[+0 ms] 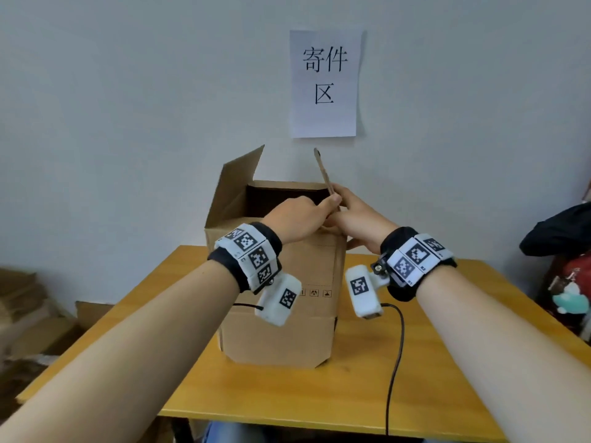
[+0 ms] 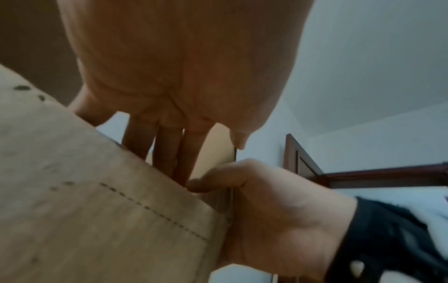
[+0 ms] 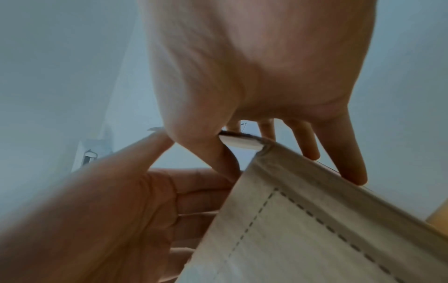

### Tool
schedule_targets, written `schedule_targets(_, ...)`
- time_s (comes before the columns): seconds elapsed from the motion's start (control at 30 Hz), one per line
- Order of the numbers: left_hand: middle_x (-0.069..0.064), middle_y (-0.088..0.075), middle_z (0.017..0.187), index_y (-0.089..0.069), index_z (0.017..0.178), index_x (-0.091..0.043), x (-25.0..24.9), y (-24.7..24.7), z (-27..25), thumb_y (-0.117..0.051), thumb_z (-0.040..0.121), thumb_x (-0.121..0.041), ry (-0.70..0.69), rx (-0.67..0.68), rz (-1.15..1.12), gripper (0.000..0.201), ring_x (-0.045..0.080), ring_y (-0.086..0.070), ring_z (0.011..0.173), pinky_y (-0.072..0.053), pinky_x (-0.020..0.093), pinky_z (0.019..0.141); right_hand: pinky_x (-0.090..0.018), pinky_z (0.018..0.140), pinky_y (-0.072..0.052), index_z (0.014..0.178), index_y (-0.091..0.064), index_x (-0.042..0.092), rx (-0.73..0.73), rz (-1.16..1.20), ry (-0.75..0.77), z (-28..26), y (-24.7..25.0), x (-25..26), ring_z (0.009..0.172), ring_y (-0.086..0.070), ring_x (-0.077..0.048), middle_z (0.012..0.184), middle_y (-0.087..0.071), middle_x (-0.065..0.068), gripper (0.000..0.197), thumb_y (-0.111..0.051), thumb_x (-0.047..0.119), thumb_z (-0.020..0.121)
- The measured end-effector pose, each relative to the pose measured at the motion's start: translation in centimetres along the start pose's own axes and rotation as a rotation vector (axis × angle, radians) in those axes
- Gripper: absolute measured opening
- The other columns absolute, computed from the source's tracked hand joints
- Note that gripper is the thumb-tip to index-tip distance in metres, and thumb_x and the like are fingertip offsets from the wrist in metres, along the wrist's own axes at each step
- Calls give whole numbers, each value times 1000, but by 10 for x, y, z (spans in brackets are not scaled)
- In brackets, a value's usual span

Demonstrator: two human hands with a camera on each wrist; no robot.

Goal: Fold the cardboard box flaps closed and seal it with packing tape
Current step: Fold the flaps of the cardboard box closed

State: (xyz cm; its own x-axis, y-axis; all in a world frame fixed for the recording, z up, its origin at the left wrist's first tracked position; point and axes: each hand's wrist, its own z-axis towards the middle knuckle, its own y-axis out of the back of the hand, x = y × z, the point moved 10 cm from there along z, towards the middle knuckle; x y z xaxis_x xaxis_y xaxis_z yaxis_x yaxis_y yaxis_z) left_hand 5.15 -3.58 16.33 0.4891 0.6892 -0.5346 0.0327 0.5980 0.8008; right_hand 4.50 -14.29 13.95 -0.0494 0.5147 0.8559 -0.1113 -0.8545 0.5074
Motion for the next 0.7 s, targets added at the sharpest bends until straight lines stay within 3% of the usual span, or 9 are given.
schedule_targets(0.03,7,-65,72,-66,70,-14,3,1,2,-30,98,-65,10,-1,-29,68,17,-60,68,-42,33,63,-46,73,-62,154,-20,40,-4,-7,4,2,-1,-1,104,-66,-24,137,-55,-3,82,-64,21,88)
schedule_targets(0.13,6,-74,87,-75,90,-12,1,2,9,-40,94,-66,18,-4,-210,65,22,-68,82,-51,35,78,-48,72,-62,149,-30,40,-8,-18,23,7,-1,0,104,-66,-26,133,-57,-2,75,-65,20,86)
schedule_targets(0.23,2,-72,81,-73,91,-16,-3,2,12,-51,91,-61,51,-76,-370,51,18,-66,74,-51,30,68,-58,80,-59,138,-40,42,30,3,50,6,-3,2,104,-68,-25,126,-62,2,70,-70,25,78)
schedule_targets(0.3,2,-71,78,-71,85,-17,-3,-1,16,-57,88,-52,62,-126,-377,39,18,-68,77,-53,31,70,-57,84,-58,149,-31,40,51,31,54,7,-1,1,109,-65,-25,132,-59,3,81,-71,26,80)
schedule_targets(0.4,1,-62,70,-61,74,-15,0,-3,19,-57,89,-34,89,-164,-324,25,22,-62,73,-46,29,61,-56,94,-53,158,-16,37,89,36,39,7,1,-6,125,-54,-27,154,-39,1,88,-69,25,88)
schedule_targets(0.47,4,-62,71,-62,81,-9,2,-3,20,-55,91,-25,105,-144,-337,20,24,-61,72,-45,30,58,-58,106,-42,158,-16,37,134,41,8,9,1,-13,138,-41,-27,161,-27,2,93,-73,28,86)
schedule_targets(0.57,12,-71,86,-69,96,0,6,-3,19,-57,93,-15,96,-61,-443,19,26,-68,85,-55,36,78,-62,112,-24,157,-25,34,169,115,-57,11,4,-23,148,-25,-26,161,-29,2,95,-77,37,77)
schedule_targets(0.63,14,-75,97,-70,105,0,5,-2,17,-56,95,-12,45,10,-536,21,25,-73,92,-56,36,92,-62,113,-21,154,-34,33,138,159,-53,13,10,-22,149,-22,-27,160,-31,0,82,-75,36,83)
schedule_targets(0.7,14,-75,100,-69,109,1,2,0,14,-54,98,-10,-9,71,-577,22,22,-74,93,-56,35,93,-47,110,-27,151,-39,31,75,161,-13,14,18,-18,147,-24,-23,159,-32,2,66,-68,32,91)
